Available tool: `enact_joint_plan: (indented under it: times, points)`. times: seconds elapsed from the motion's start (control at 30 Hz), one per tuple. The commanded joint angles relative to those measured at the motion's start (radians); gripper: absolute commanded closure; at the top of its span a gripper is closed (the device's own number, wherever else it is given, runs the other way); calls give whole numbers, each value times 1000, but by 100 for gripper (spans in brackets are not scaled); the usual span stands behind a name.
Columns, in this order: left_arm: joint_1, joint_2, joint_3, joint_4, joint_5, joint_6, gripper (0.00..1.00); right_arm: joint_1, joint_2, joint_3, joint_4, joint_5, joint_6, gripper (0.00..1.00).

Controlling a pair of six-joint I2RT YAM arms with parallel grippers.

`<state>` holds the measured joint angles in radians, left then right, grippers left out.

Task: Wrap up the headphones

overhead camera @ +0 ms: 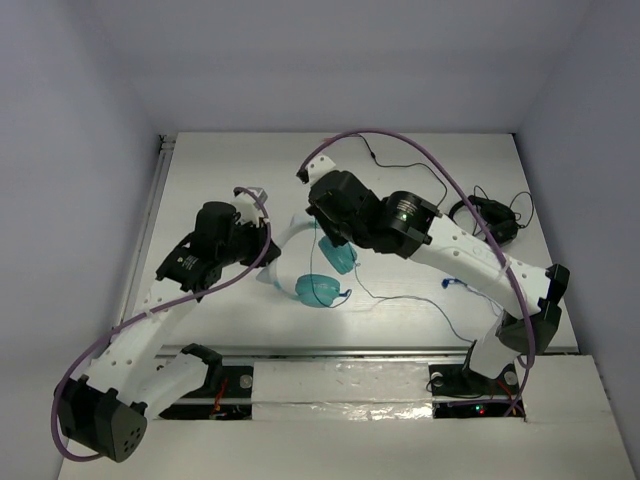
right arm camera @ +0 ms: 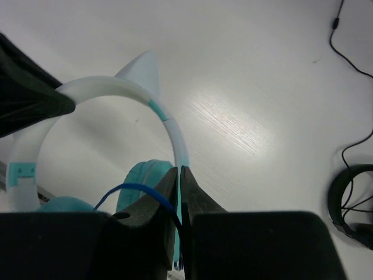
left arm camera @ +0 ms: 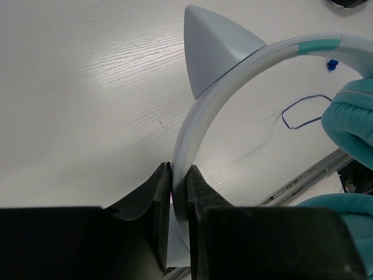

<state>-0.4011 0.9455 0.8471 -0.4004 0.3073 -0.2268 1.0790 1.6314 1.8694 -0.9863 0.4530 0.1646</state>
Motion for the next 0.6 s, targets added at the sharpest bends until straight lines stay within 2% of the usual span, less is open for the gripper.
enact_joint_plan:
  times: [0.0,0.13,0.23,0.47,0.57]
  points:
    - [-5,-25,41,87,95,-2,100,-17,4,34,40,128,-20,88]
    - [-5,-36,41,103,144,-2,100,-56,-13,1,95,138,-36,76]
    - [-5,-56,43,118,171,-5,100,-102,-37,-70,147,60,-27,76]
    - [-5,-76,72,190,308,-43,100,-188,-174,-357,452,-193,7,76]
    - [-5,-77,81,218,340,-51,100,-197,-200,-401,500,-189,12,77]
